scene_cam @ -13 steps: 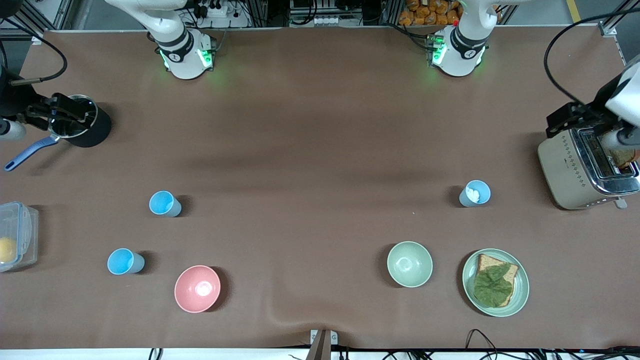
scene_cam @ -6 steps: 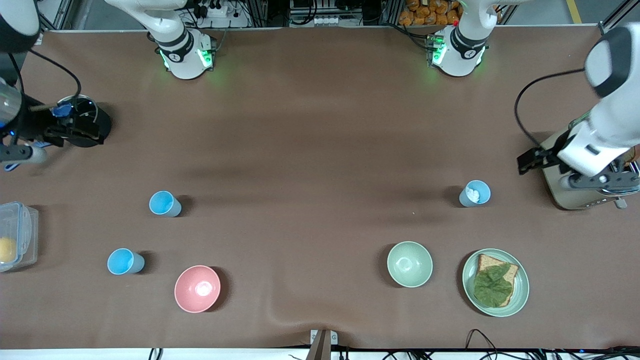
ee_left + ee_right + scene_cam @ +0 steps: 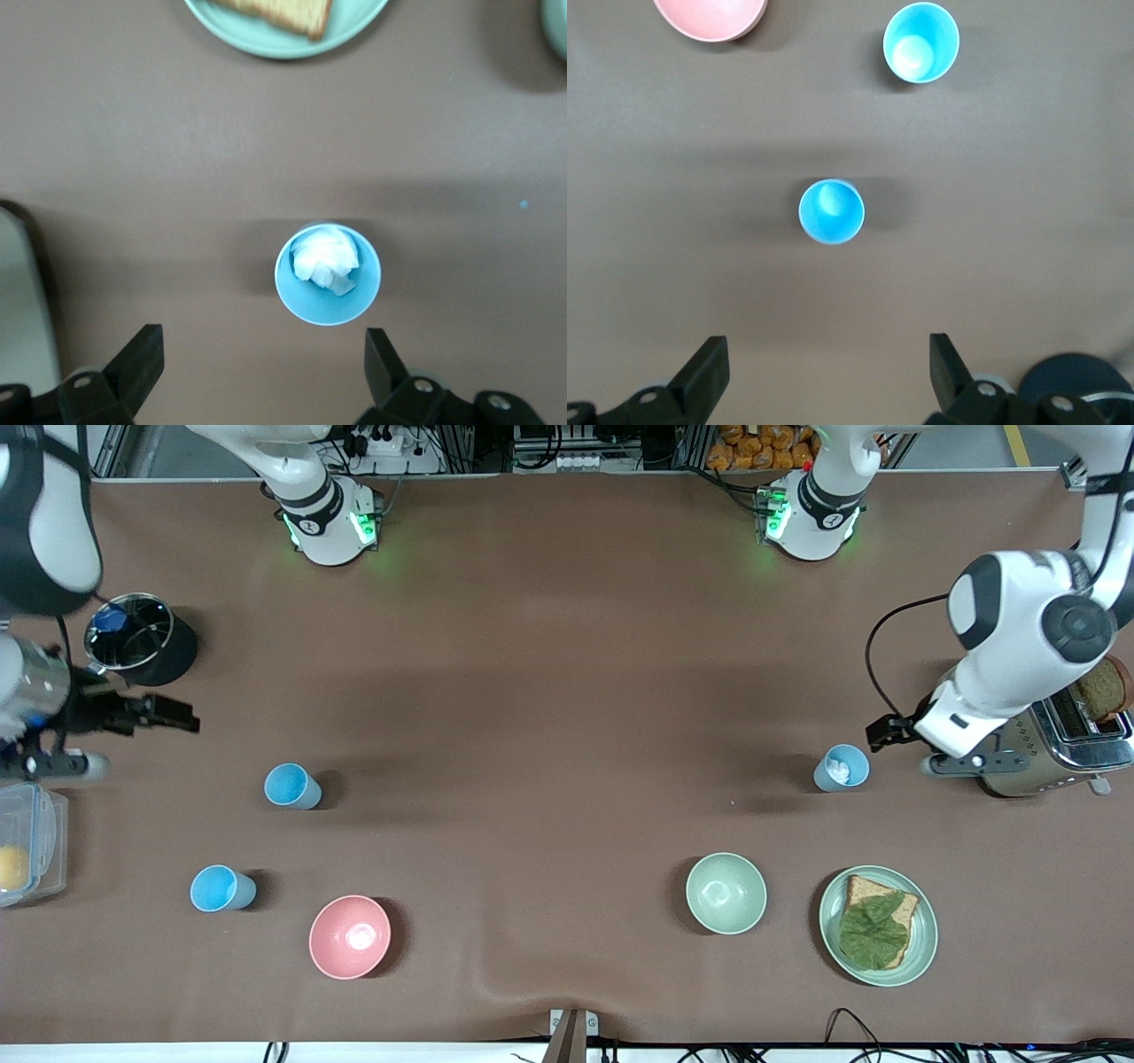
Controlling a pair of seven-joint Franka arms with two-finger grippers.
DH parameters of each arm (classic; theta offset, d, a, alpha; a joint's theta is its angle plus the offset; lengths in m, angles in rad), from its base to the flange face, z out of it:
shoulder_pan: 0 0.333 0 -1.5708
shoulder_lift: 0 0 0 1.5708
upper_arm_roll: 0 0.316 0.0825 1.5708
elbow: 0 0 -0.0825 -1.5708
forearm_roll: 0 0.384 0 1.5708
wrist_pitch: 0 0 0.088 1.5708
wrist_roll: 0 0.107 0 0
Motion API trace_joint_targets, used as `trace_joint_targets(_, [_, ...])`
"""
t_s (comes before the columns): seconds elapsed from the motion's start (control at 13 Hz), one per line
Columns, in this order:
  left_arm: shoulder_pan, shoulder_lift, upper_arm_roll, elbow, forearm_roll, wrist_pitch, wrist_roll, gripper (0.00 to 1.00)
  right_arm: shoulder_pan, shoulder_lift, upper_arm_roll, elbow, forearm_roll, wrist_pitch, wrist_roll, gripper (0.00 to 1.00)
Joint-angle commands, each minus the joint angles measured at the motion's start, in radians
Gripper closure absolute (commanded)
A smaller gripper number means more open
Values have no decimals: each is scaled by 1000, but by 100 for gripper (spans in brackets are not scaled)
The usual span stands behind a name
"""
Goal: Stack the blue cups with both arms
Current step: 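Grasp the blue cup with the left gripper while the right gripper grasps another, then carry both held blue cups toward the middle of the table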
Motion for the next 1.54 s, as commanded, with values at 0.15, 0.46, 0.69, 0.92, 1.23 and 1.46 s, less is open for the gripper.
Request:
trace_joint_targets(0.15, [25, 100, -2, 12, -23, 34, 31, 0, 4, 176, 12, 70, 14, 76, -17, 0])
trace_joint_targets(0.46, [25, 176, -2, 29, -23, 103, 32, 10, 118, 276, 7, 44, -26, 193, -2, 0])
trace_joint_targets(0.69, [29, 199, -2, 29, -23, 106, 32, 39, 124, 316, 9, -51, -97, 279, 23, 0])
trace_joint_targets(0.92, [22, 212, -2, 32, -22, 106, 32, 94, 151, 317, 9, -140, -97, 347, 110, 0])
trace_joint_targets(1.23, [0, 224, -32, 92, -23, 92, 24, 100, 152, 328, 9, -208, -97, 385, 143, 0])
trace_joint_targets(1.46, [0, 230, -123, 161, -25, 17, -23, 100, 142, 325, 9, -242, -98, 449, 130, 96])
